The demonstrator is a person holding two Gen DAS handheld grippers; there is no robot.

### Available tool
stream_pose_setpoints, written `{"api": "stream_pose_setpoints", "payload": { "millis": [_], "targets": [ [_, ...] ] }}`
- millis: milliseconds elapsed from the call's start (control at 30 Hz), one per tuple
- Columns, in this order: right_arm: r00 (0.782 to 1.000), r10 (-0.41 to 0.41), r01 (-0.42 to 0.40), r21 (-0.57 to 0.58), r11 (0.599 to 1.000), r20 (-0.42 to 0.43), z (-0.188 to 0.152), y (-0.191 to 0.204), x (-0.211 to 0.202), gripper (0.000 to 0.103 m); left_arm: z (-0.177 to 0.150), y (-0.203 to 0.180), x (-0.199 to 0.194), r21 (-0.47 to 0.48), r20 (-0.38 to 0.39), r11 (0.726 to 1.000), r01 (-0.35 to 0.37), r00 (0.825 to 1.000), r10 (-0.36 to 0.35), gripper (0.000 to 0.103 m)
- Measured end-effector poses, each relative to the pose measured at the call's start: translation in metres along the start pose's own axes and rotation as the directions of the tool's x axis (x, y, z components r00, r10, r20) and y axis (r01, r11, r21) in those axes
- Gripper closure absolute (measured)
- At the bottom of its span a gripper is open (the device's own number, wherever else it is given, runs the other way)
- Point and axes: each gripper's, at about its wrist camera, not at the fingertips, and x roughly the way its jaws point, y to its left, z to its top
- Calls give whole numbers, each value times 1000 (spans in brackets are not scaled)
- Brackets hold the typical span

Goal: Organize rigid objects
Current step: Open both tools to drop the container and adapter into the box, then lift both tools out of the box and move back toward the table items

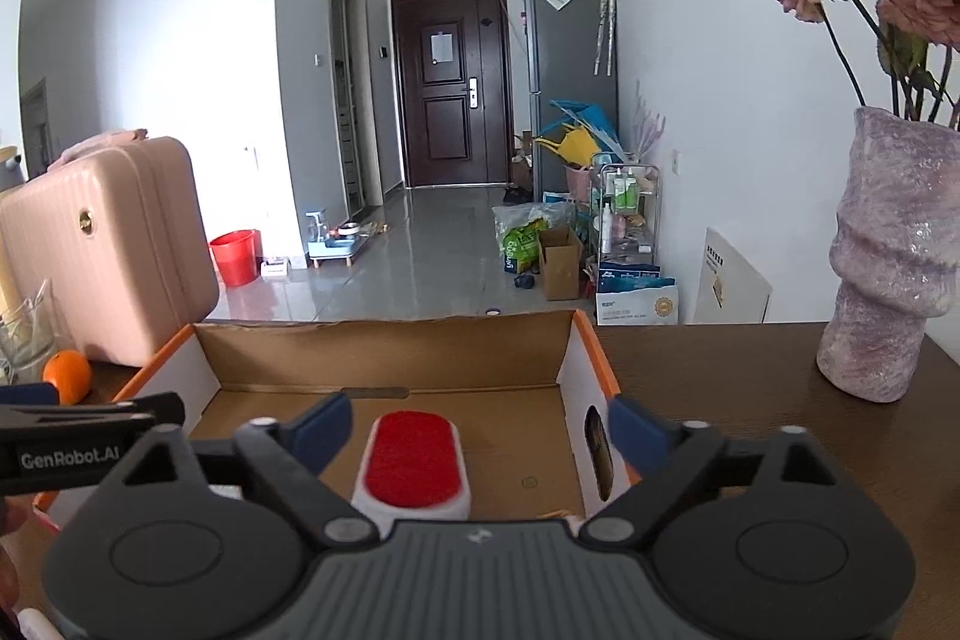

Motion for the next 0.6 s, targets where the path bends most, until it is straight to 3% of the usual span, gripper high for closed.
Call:
{"api": "stream_pose_setpoints", "payload": {
  "millis": [600],
  "targets": [
    [1000,4,-4,1,1000,13,1,0,-12,0,0,3,-3,-20,-13,1000,2,1000,-2,0]
  ]
}}
